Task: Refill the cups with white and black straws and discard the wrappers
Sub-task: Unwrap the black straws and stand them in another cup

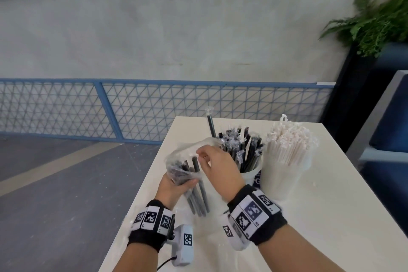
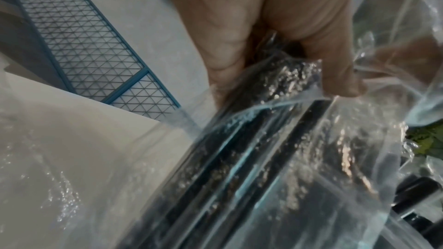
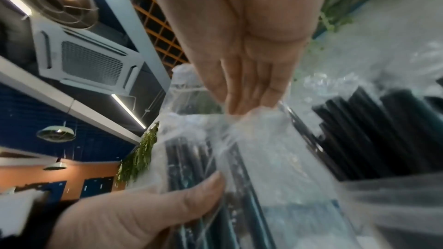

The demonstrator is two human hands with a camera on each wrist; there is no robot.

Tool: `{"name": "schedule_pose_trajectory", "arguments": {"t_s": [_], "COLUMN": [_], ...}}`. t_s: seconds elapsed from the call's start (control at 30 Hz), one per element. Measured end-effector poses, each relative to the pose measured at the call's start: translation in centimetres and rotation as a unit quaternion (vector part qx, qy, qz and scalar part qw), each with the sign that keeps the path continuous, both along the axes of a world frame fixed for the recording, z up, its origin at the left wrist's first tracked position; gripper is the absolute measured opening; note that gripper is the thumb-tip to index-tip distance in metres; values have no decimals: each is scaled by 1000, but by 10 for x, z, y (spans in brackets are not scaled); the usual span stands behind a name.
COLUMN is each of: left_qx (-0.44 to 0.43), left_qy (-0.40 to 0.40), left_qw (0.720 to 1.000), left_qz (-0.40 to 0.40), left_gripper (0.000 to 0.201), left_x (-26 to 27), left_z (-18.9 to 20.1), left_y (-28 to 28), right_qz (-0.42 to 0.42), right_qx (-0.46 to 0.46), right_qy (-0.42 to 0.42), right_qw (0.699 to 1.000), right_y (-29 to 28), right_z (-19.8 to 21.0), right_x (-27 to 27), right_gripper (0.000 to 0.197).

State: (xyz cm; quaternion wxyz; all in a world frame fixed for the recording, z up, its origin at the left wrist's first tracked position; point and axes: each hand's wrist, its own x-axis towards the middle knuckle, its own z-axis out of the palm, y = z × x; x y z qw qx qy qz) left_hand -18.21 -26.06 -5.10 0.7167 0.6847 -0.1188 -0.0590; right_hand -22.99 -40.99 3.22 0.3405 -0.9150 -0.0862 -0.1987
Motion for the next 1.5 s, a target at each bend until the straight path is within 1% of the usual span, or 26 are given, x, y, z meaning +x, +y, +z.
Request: {"name": "schedule_pose_trajectory", "arguments": {"t_s": [0.07, 0.1, 0.13, 0.2, 0.27, 0.3, 0.37, 0.47, 0.5, 0.57, 0.6, 0.63, 0.7, 0.77, 0.83, 0.9, 1.03, 1.13, 1.17, 1.2, 1.23, 1.27, 1.3, 1.37, 1.43, 1.5], "left_qx": [11, 18, 19, 46, 92, 113, 137, 144, 142, 151, 160, 159, 164, 146, 130, 132, 147, 118, 110, 105, 102, 99, 93, 90, 88, 84], "left_qy": [5, 10, 7, 2, -17, -18, -15, -4, 7, 21, 25, 18, 4, -10, 5, 33, 57, 55, 53, 43, 30, 19, 14, 23, 29, 40], "left_qw": [1000, 1000, 1000, 998, 993, 988, 982, 978, 979, 978, 977, 977, 979, 985, 989, 989, 985, 989, 990, 990, 991, 991, 992, 992, 994, 995], "left_qz": [-3, -12, -24, -40, -74, -100, -132, -147, -148, -142, -139, -142, -124, -92, -66, -61, -68, -67, -73, -78, -82, -87, -89, -83, -56, -21], "left_gripper": [40, 42, 41, 46, 62, 72, 89, 103, 111, 119, 118, 117, 116, 118, 119, 116, 92, 74, 65, 56, 47, 41, 38, 41, 35, 32], "left_x": [-4, -5, -5, -8, -6, -6, -9, -10, -8, -3, 1, 7, 4, 3, 4, 3, 1, -2, -2, -3, -3, -3, -4, -4, -4, -6], "left_z": [1, 0, 0, 6, 9, 10, 9, -2, -11, -23, -32, -41, -35, -31, -29, -27, -25, -17, -14, -11, -7, -4, -3, 0, 1, 1], "left_y": [0, 1, 0, -4, -8, -11, -15, -14, -13, -13, -11, -10, -10, -8, -6, -6, -7, -12, -14, -17, -19, -20, -21, -20, -15, -10], "right_qz": [-11, -11, -1, 42, 73, 70, 42, -10, -28, -37, -30, -21, -20, -31, -35, -34, -31, -34, -38, -40, -42, -44, -52, -64, -71, -76], "right_qx": [-57, -73, -72, -37, -14, -11, 19, 129, 157, 213, 244, 269, 295, 329, 372, 418, 498, 539, 533, 508, 474, 449, 437, 450, 475, 478], "right_qy": [93, 121, 137, 137, 135, 143, 164, 169, 179, 196, 198, 190, 145, 116, 97, 68, 7, -30, -27, -16, -2, 3, 1, -27, -71, -109], "right_qw": [994, 990, 988, 989, 988, 987, 985, 977, 971, 957, 949, 944, 944, 937, 923, 905, 867, 841, 845, 860, 880, 892, 898, 890, 874, 868], "right_y": [0, 0, -1, 2, 8, 11, 17, 19, 19, 18, 19, 20, 21, 20, 16, 11, 1, -5, -6, -5, -3, -2, -2, -8, -20, -32], "right_z": [-5, -6, -8, -11, -17, -20, -33, -52, -58, -66, -67, -67, -67, -60, -49, -36, -6, 9, 9, 9, 7, 5, 5, 13, 30, 49], "right_x": [4, 4, 4, 1, -4, -6, -7, -6, -6, -6, -7, -8, -7, -5, -3, -2, 3, 6, 7, 6, 5, 4, 3, 2, 2, 3], "right_gripper": [29, 32, 36, 46, 53, 55, 55, 55, 52, 33, 24, 21, 23, 21, 17, 14, 12, 23, 27, 29, 27, 23, 20, 18, 18, 18]}}
